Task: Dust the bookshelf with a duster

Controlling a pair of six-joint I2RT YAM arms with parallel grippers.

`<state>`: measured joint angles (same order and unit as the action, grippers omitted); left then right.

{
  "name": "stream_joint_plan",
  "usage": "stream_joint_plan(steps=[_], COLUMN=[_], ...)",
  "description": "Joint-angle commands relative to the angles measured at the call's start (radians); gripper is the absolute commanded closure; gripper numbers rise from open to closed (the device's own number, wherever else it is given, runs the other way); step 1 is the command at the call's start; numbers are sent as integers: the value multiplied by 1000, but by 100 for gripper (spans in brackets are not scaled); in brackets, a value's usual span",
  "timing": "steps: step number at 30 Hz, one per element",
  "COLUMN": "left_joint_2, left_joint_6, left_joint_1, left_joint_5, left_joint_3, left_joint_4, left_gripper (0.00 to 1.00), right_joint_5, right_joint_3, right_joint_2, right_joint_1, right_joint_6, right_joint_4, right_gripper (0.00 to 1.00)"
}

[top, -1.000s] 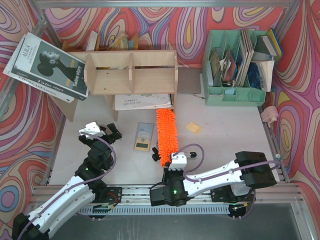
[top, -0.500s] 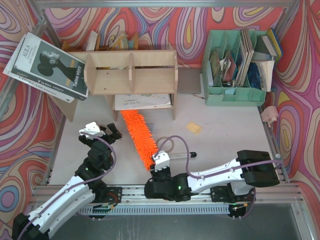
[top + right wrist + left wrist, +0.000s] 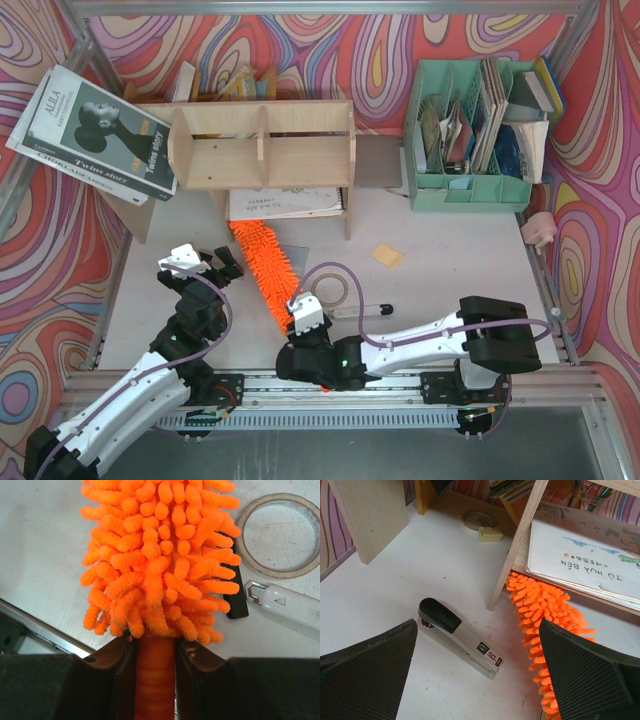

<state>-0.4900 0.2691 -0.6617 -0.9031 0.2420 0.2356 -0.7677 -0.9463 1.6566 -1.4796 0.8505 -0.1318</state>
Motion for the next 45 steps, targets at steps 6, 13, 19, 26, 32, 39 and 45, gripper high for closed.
stream_joint_plan(steps=[6,13,19,26,32,39,45], left_joint_2=[-2,-2,-5,-5,-2,26,21], left_joint_6=[6,5,4,2,4,4,4], left_joint_1=[-1,-1,-1,-1,-1,-1,-2], left_joint_5=[-17,-17,-17,-17,-19,-25,-25], left_joint_3=[-10,-10,-9,-9,-9,-15,-12], left_joint_4=[27,27,28,27,23,18,16], left_gripper=[2,2,2,2,2,2,2], right_joint_5=[87,80,10,10,68,172,98], right_joint_3=[-62,-60,41,29,25,8,-2], right_joint_2=[22,16,-81,-77,-65,-18,-34], right_joint_1=[47,56,23,-7,4,56,42], right_joint_6=[39,59,13,3,33,25,5], right_joint_4=[-82,-97,48,18,-60,-64,-57], right_gripper=[100,100,100,100,100,100,100])
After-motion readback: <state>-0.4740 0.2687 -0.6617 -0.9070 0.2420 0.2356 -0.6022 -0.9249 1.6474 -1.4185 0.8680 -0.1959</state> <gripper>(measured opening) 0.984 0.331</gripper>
